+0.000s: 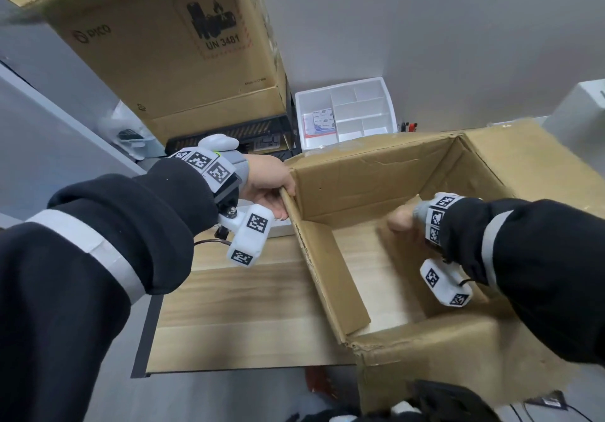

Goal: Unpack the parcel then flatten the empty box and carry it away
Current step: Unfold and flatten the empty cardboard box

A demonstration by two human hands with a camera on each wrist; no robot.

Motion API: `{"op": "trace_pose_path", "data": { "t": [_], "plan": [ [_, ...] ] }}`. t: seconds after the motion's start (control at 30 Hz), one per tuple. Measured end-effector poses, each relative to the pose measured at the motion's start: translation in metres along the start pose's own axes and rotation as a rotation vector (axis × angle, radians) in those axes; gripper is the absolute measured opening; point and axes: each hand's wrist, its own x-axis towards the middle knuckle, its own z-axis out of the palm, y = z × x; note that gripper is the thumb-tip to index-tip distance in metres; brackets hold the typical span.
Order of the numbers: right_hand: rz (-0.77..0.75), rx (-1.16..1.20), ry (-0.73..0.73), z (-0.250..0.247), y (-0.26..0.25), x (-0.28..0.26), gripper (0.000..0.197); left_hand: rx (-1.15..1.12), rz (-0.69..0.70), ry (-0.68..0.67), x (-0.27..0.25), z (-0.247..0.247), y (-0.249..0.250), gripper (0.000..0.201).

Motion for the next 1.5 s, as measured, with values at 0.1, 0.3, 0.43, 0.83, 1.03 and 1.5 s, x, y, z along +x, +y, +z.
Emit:
{"op": "trace_pose_path", "data": {
  "t": [0.1,0.3,0.43,0.83,1.03,1.5],
  "plan": [
    [0.045,-0.185,-0.094,0.004,0.003,-0.003,0.029,-0.050,-0.014,0.019,-0.006,-0.005,0.001,0.028],
    [-0.094,-0.190,-0.208,-0.004,-0.017,-0.007,0.020,-0.133,-0.082,0.046,-0.017,-0.005,0.011,0.028],
    [-0.208,-0.048,-0.286,-0.018,-0.036,-0.019,0.019,-0.171,-0.078,0.066,-0.021,-0.008,0.020,0.029],
    [-0.396,0.004,-0.205,-0.111,-0.067,-0.099,0.024,-0.369,-0.117,0.109,-0.032,-0.008,0.049,0.034],
    [-0.493,0.049,-0.003,-0.130,-0.075,-0.107,0.038,-0.329,-0.052,0.209,-0.027,-0.004,0.055,0.025],
    [-0.512,-0.445,0.382,-0.099,-0.084,-0.100,0.123,-0.340,-0.172,0.123,-0.018,-0.007,0.046,0.017]
  ]
}}
